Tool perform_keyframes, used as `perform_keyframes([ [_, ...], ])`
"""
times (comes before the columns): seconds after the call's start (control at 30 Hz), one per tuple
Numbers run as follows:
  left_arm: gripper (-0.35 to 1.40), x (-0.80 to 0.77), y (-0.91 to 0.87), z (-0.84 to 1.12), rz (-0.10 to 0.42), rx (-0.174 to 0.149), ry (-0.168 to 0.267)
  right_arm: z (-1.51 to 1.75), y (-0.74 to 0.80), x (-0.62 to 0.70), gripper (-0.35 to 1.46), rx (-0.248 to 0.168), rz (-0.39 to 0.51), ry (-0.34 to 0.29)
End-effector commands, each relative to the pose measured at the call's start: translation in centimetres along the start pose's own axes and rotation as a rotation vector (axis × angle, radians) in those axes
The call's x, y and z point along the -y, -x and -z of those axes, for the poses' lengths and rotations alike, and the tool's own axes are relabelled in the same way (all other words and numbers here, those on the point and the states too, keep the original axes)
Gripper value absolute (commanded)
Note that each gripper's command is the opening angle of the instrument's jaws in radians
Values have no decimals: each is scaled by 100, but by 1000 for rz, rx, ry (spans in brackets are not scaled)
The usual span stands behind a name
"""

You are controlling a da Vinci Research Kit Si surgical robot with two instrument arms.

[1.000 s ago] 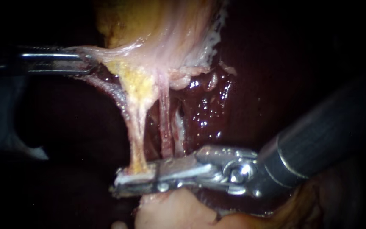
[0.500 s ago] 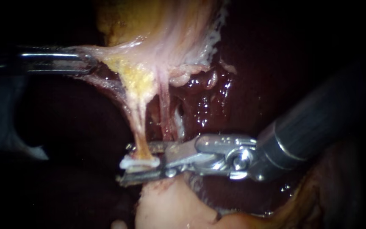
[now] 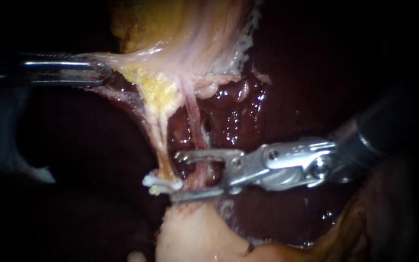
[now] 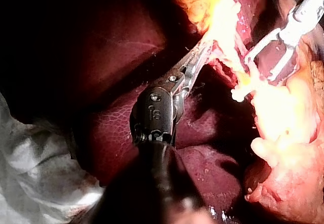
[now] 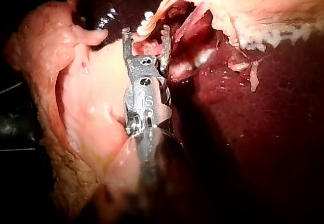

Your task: Going back second clip left tube

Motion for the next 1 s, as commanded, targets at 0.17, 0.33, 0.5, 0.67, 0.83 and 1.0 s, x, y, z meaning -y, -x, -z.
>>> perform_keyframes([
  [0.17,-35,0,0,0,0,0,0,47,-6,-7,50,5,54,4],
  [0.33,-35,0,0,0,0,0,0,88,-6,-13,49,8,86,-4],
  [0.5,-35,0,0,0,0,0,0,114,-8,-18,49,10,97,-3],
  [0.67,-35,0,0,-2,-1,-1,-1,119,-8,-19,49,12,99,3],
  [0.83,-35,-1,3,-11,-2,-3,-6,119,-8,-18,49,12,99,4],
  [1.0,-35,-4,8,-32,-4,-8,-16,119,-8,-18,49,12,99,4],
])
